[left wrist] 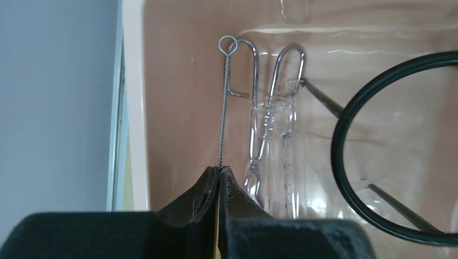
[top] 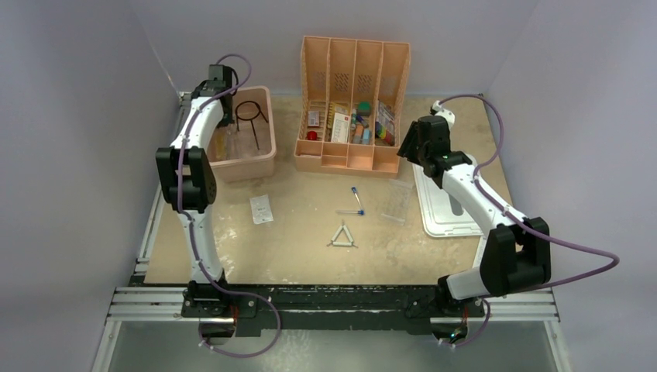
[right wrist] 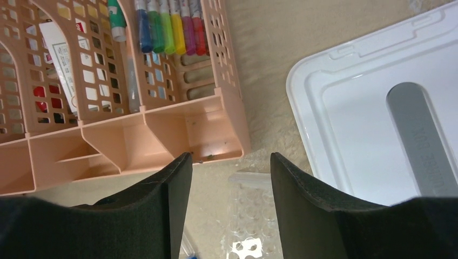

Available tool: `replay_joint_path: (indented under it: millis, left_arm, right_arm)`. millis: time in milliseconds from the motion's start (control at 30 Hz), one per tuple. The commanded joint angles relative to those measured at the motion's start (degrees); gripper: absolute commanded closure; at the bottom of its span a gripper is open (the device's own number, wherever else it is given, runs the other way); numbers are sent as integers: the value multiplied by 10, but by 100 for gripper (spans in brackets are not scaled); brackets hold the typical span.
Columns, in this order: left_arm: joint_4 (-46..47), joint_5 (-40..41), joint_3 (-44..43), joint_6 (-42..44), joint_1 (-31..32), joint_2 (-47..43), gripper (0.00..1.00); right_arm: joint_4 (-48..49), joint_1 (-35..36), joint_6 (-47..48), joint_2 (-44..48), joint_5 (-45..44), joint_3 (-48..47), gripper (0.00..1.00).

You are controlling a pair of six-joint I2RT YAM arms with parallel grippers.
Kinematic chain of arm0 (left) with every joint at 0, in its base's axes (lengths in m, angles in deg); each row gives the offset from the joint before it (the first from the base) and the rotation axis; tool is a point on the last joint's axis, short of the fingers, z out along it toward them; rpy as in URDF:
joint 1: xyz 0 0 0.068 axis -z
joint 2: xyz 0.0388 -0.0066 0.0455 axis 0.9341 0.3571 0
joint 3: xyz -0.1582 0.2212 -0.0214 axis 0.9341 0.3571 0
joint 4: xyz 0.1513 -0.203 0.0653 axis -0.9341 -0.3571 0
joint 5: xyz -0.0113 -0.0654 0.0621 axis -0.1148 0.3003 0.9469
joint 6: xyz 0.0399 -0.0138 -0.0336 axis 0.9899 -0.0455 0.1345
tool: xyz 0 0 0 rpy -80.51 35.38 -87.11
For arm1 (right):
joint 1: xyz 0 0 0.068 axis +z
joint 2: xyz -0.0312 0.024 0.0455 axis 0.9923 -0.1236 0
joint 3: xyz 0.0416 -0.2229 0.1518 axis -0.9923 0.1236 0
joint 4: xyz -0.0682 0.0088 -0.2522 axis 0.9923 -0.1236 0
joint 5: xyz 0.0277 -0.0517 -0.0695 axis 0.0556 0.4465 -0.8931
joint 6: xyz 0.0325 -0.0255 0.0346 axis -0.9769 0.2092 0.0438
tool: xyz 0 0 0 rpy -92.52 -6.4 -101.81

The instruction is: Organize the chemistry lab equipment

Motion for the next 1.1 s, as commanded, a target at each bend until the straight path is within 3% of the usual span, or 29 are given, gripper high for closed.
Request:
replay_joint_path:
  millis: [0,100,333,533,633,767,1067]
  left_arm:
    - [-2,24,-27,26,-4,13,97]
    - [-1,26,-33,18,-4,17,84]
    - [-5,-29,-54,1,-4,-10,76]
    - [13,-118,-35,-36,-4,-94,71]
    - [42,-167,10,-71,3,-155,67]
    - [76,-156,115,-138,17,-250,60]
    - [73,-166,282,-226,18,-429,32]
  right_arm:
    - [36,-1,26,3,-10,-30,42]
    - [38,0,28,2,-8,-34,42]
    - [40,-1,28,-1,3,-37,41]
    - [40,0,31,4,24,-35,41]
    - [40,5,30,6,33,-34,40]
    - [39,16,33,3,44,-38,40]
    - [43,88,96,-20,86,-73,37]
